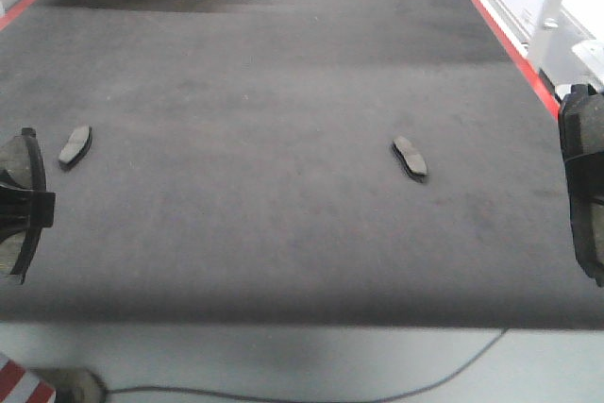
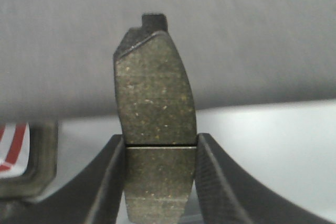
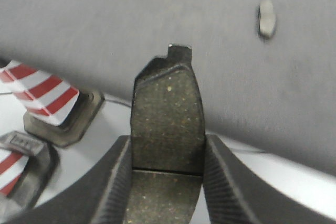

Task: Move and align brake pads A on conveyor
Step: 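Stop the base at the conveyor holding both brake pads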

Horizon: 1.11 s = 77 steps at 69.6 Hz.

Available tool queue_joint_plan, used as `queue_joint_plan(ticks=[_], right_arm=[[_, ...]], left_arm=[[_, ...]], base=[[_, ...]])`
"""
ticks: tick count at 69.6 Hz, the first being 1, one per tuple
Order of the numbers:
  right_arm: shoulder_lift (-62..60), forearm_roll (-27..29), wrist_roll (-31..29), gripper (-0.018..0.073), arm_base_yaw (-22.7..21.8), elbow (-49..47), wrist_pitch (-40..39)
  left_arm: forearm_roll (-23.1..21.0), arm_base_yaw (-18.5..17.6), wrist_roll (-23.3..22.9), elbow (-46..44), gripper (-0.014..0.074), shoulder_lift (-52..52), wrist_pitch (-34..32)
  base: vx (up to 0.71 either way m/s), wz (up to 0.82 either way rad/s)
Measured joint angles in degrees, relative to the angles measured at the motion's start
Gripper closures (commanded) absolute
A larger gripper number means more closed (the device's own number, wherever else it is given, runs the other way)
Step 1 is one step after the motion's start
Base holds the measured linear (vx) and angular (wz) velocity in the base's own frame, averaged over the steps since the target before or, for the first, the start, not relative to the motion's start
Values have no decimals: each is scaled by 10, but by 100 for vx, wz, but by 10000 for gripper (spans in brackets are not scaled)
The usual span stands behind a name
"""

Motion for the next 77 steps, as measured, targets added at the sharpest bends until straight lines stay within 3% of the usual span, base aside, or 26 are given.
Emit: queue_joint_plan(ticks=[77], right_arm=[[0,0,0,563,0,0,0]], left_arm=[[1,0,0,0,603,0,0]], base=[[19,-1]])
